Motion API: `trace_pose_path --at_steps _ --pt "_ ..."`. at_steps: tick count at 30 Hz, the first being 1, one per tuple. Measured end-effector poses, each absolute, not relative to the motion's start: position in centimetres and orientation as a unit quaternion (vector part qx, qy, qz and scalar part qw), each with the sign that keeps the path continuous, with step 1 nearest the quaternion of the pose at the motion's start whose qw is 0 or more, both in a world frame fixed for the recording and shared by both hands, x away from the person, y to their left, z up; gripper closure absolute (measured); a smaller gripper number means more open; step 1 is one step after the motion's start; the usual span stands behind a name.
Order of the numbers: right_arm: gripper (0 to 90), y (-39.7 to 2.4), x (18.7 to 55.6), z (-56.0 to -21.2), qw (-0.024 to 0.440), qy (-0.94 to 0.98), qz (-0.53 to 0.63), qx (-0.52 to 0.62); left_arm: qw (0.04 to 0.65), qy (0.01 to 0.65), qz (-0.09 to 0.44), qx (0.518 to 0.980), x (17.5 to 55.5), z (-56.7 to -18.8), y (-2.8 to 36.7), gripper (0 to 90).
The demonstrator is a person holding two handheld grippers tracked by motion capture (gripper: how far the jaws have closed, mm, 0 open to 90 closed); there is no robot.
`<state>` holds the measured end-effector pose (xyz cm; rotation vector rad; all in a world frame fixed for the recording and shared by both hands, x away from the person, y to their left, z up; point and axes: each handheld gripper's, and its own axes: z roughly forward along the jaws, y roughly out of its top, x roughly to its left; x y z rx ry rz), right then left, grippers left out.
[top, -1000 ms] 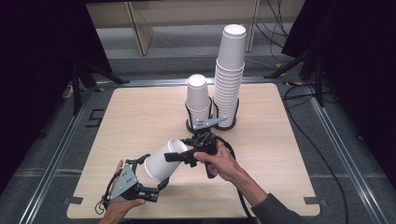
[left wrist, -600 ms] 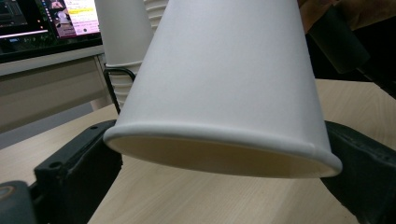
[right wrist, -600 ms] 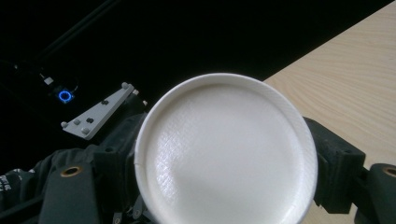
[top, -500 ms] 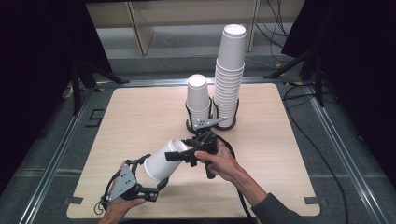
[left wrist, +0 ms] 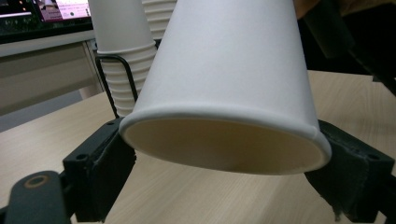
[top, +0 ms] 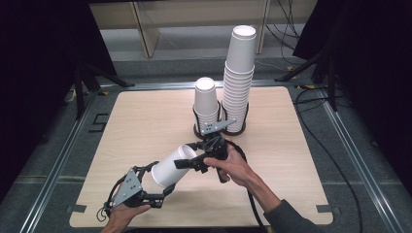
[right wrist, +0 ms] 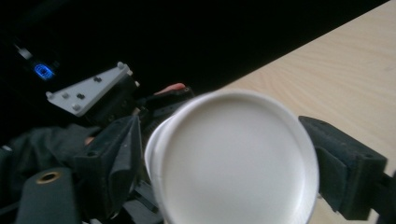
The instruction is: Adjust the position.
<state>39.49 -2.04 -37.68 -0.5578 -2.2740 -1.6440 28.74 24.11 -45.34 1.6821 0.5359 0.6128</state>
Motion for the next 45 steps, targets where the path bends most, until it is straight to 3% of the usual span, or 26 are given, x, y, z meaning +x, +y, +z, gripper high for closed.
trace_pose_path --at_steps 1,9,13,45 --pt "15.8 -2.2 39.5 -37.3 0.109 -0.802 -0.559 -0.179 0.598 0.228 0.262 0.723 28.8 -45.4 24.0 12.5" --pt "16.0 -2.5 38.5 -35.9 0.026 -0.867 -0.488 -0.102 0.566 0.221 0.248 0.754 28.6 -45.4 23.8 13.1" --pt "15.9 -2.6 38.2 -35.9 0.034 -0.878 -0.468 -0.099 0.557 0.216 0.242 0.765 28.6 -45.5 23.8 13.2" --pt "16.8 0.1 35.5 -36.4 -0.107 -0.951 -0.284 0.065 0.5 0.201 0.196 0.819 28.7 -45.6 23.0 14.3"
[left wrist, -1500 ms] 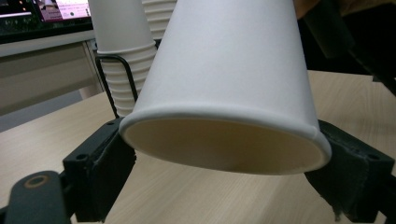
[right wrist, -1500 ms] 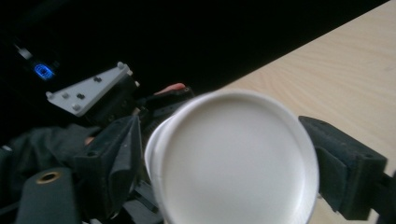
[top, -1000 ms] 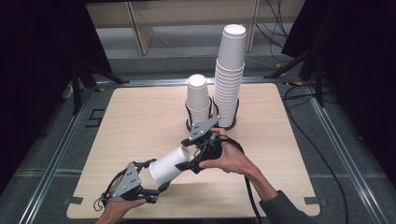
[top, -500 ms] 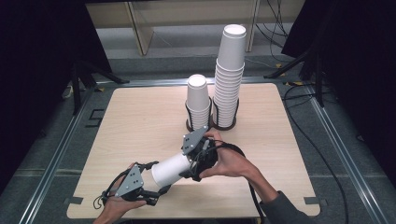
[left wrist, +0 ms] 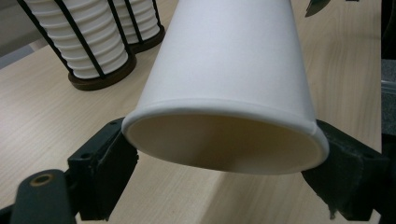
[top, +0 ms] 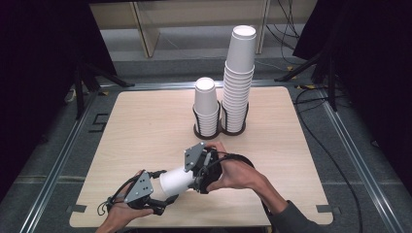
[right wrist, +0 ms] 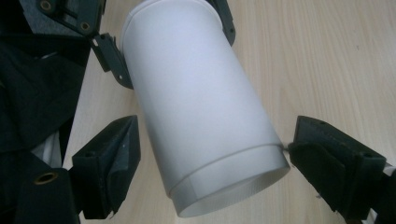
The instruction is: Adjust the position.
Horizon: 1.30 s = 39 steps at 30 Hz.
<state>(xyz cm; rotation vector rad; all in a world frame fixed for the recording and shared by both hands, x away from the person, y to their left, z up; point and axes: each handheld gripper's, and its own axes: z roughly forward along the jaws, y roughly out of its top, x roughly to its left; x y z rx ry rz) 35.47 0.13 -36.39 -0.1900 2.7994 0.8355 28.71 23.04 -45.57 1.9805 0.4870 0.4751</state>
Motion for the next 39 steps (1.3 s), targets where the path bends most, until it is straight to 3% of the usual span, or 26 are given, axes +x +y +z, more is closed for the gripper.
trace_pose_path --at_steps 26,39 --pt "20.7 1.7 34.9 -38.7 0.106 0.962 0.215 -0.132 0.502 0.158 0.188 0.829 28.4 -45.1 22.9 14.9" --pt "24.1 0.9 35.1 -38.6 0.096 0.955 0.234 -0.154 0.538 0.143 0.176 0.812 28.6 -45.2 23.3 10.8"
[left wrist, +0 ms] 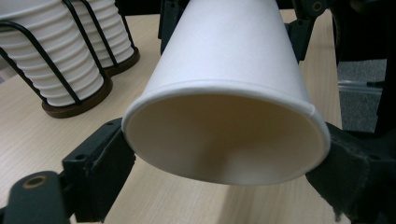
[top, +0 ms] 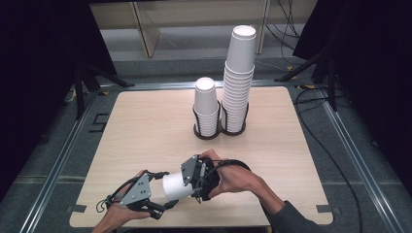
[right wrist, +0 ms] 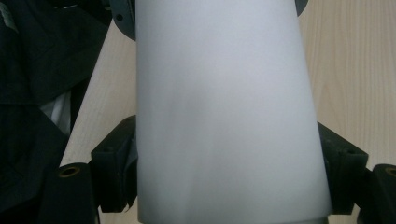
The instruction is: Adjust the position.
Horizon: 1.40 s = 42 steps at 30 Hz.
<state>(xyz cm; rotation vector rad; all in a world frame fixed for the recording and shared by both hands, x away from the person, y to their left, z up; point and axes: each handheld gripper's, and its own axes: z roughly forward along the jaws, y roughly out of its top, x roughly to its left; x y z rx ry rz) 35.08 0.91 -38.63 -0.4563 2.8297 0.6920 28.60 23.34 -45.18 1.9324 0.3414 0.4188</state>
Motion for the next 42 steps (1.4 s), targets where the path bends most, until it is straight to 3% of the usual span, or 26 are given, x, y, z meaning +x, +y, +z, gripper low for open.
trace_pose_path --at_steps 4,9,12,21,42 --pt "23.8 0.6 35.2 -38.6 0.091 0.954 0.25 -0.139 0.562 0.16 0.171 0.793 28.8 -45.1 23.8 8.5" --pt "23.8 -0.7 36.2 -38.5 0.072 0.947 0.294 -0.109 0.593 0.177 0.171 0.767 28.9 -44.9 24.5 13.9" --pt "23.6 -2.0 37.2 -38.3 0.045 0.931 0.353 -0.078 0.608 0.195 0.172 0.75 29.1 -44.8 24.8 14.1" --pt "23.4 -3.7 38.3 -38.0 0.025 0.891 0.452 -0.028 0.653 0.246 0.151 0.7 29.4 -44.7 25.4 13.9" --pt "23.3 -2.5 38.0 -39.0 0.0 0.868 0.495 -0.036 0.672 0.257 0.13 0.682 29.4 -44.7 24.8 13.8"
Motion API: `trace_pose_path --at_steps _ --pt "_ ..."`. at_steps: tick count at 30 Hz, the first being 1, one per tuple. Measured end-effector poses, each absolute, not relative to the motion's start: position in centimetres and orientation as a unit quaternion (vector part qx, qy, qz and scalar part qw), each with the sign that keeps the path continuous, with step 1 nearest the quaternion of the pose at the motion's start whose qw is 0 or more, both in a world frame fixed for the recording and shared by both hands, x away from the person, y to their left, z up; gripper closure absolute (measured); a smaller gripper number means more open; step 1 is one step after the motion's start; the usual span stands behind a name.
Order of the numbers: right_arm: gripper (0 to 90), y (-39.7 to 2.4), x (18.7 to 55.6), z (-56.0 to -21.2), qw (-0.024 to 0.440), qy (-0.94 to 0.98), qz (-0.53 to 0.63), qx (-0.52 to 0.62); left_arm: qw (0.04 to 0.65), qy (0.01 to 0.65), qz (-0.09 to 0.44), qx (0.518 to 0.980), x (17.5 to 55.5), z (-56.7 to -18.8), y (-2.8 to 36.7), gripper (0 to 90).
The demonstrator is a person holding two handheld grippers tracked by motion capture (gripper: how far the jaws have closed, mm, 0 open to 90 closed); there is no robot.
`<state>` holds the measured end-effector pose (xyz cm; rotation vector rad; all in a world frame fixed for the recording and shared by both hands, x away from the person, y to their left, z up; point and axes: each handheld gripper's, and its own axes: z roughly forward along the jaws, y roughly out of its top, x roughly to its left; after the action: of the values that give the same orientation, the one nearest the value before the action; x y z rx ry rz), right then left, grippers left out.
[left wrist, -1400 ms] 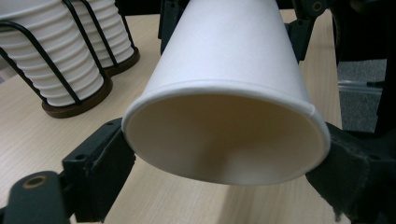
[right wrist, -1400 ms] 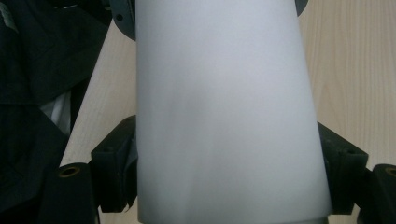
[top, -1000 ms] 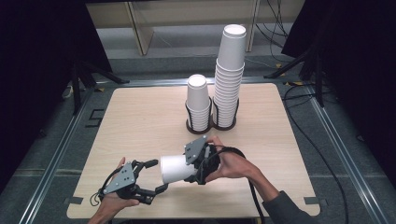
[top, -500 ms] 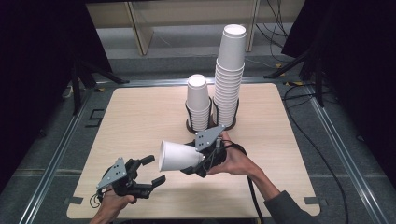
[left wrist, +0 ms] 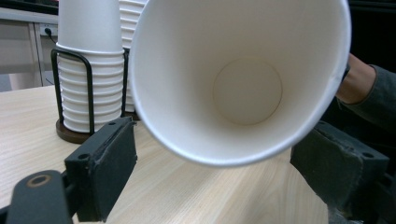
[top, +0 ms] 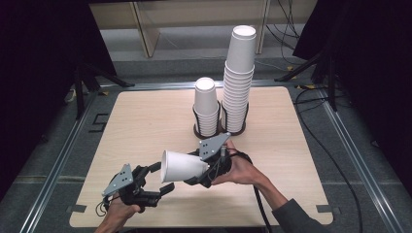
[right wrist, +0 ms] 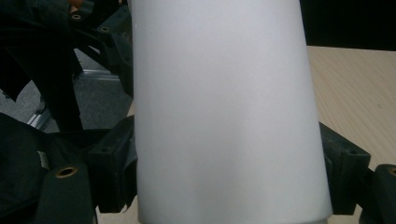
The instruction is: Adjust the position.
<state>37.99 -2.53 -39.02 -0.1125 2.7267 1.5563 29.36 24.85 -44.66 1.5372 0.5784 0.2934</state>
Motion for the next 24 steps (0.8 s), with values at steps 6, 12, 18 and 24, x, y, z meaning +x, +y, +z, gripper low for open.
trace_pose_path --at_steps 6,12,18,24 --pt "23.3 -2.2 37.9 -39.4 -0.008 0.866 0.499 -0.038 0.673 0.253 0.135 0.682 29.3 -44.6 24.7 10.6" --pt "23.3 -1.6 37.6 -39.9 -0.018 0.863 0.502 -0.046 0.67 0.25 0.148 0.683 29.2 -44.5 24.6 2.0" --pt "23.3 -1.2 37.4 -40.4 -0.037 0.864 0.5 -0.038 0.669 0.248 0.156 0.683 29.0 -44.4 24.6 0.0" --pt "23.2 -0.8 37.3 -40.7 -0.044 0.86 0.505 -0.049 0.671 0.239 0.159 0.684 28.9 -44.4 24.4 0.0"
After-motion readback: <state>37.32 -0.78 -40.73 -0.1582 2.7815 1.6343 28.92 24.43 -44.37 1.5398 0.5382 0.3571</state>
